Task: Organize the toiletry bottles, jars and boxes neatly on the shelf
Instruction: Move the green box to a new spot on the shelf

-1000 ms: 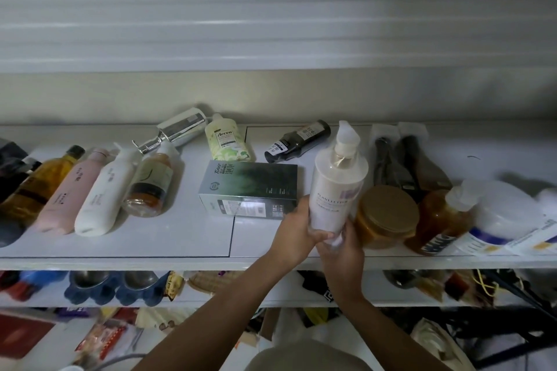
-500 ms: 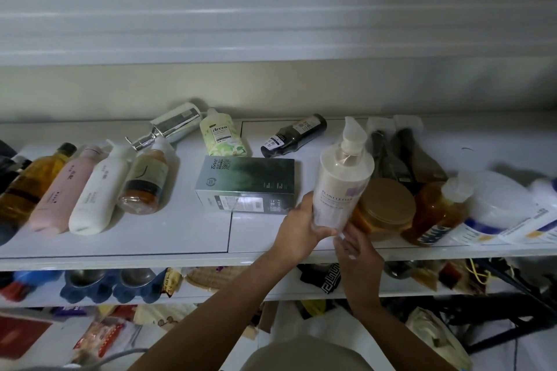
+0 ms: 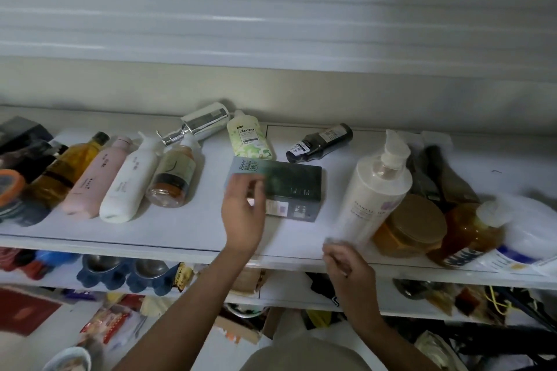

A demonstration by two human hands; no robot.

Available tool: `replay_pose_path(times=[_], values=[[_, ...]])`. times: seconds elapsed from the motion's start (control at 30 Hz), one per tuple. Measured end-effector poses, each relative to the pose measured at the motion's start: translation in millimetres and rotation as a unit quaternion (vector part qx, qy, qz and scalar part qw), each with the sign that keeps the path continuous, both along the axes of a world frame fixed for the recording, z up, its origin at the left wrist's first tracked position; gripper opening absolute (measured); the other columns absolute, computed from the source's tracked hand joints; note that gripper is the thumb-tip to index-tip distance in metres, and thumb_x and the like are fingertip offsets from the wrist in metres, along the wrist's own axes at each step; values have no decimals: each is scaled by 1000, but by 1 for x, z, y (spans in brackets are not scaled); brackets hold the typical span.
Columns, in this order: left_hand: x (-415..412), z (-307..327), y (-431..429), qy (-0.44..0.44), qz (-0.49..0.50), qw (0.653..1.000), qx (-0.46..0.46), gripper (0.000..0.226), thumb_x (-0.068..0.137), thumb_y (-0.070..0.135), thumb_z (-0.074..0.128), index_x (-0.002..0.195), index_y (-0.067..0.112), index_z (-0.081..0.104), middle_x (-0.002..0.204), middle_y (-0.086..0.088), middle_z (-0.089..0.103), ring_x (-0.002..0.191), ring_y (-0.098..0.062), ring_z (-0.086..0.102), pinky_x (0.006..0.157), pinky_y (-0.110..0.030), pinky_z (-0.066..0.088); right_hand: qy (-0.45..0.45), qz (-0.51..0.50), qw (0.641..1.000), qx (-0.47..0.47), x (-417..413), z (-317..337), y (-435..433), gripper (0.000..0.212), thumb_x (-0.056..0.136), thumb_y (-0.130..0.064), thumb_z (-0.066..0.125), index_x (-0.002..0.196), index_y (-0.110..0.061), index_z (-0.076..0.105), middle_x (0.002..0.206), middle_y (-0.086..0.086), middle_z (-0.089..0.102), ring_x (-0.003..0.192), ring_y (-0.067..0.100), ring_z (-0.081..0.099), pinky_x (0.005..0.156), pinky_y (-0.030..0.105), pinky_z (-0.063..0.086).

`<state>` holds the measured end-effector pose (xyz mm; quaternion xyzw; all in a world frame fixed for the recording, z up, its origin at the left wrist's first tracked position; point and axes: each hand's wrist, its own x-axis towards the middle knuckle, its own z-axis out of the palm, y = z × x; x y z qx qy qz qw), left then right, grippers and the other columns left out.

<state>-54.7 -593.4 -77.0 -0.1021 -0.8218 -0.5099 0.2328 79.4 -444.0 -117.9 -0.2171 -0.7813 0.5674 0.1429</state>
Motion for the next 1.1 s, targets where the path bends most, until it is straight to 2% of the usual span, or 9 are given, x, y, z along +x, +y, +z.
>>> replay_pose_path(times=[0.17, 0.3, 0.43, 0.53, 0.6, 0.73, 0.93, 1.0, 1.1], values=[[-48, -2, -34, -203, 42, 978, -31, 56, 90, 40, 58, 136, 13, 41, 137, -13, 42, 126, -30, 41, 99, -47, 42, -43, 65, 984, -159, -40, 11, -35, 43, 87, -8, 62, 128, -17, 49, 123, -2, 57, 103, 3, 58, 88, 16, 47], [-52, -13, -42, -326, -60, 940, 84, 57, 91, 38, 57, 140, 16, 39, 133, -9, 53, 113, -25, 57, 95, -45, 49, -68, -8, 939, -336, -76, 22, -49, 60, 85, -8, 64, 137, -16, 36, 134, 7, 48, 116, 21, 54, 98, 34, 46], [-46, -8, -48, -323, -78, 934, 134, 51, 93, 27, 58, 139, 18, 40, 123, -7, 59, 103, -21, 60, 83, -33, 53, -70, -67, 905, -414, -98, 32, -60, 56, 85, -9, 66, 130, -16, 33, 106, 7, 58, 110, 30, 59, 97, 39, 48], [-44, -6, -56, -313, -107, 933, 143, 54, 93, 21, 59, 141, 23, 36, 123, -7, 58, 103, -20, 58, 74, -25, 51, -87, -88, 869, -478, -115, 36, -60, 63, 81, -20, 71, 133, -10, 37, 96, 6, 58, 72, 17, 66, 85, 40, 53], [-42, -8, -62, -288, -114, 942, 131, 49, 92, 18, 60, 136, 26, 39, 124, -9, 58, 108, -25, 58, 82, -34, 54, -104, -73, 853, -506, -124, 35, -59, 67, 78, -30, 72, 133, -9, 40, 98, 9, 57, 50, 9, 61, 78, 37, 53], [-38, -15, -75, -297, -116, 938, 134, 72, 89, 18, 63, 148, 25, 22, 129, -11, 48, 114, -20, 52, 87, -27, 50, -122, -51, 843, -521, -132, 29, -59, 72, 73, -34, 75, 134, -11, 43, 126, 9, 48, 95, 22, 57, 77, 43, 51], [-27, -20, -85, -260, -118, 951, 120, 71, 87, 16, 66, 147, 24, 29, 129, -9, 46, 109, -9, 53, 96, -26, 47, -94, -55, 829, -549, -136, 20, -60, 66, 60, -33, 85, 113, -14, 50, 77, 2, 60, 60, 18, 62, 72, 39, 55], [-24, -21, -91, -254, -104, 953, 130, 61, 87, 14, 66, 142, 20, 41, 128, -6, 48, 105, 0, 55, 93, -20, 46, -76, -64, 833, -545, -137, 19, -60, 72, 68, -28, 82, 128, -18, 44, 91, 3, 61, 60, 17, 62, 79, 40, 54], [-19, -21, -106, -251, -81, 952, 156, 45, 88, 10, 64, 131, 14, 52, 127, -3, 56, 111, -7, 56, 94, -17, 46, -57, -108, 881, -458, -134, 15, -56, 92, 66, -24, 82, 141, -30, 27, 133, 6, 47, 109, 23, 56, 93, 43, 49]])
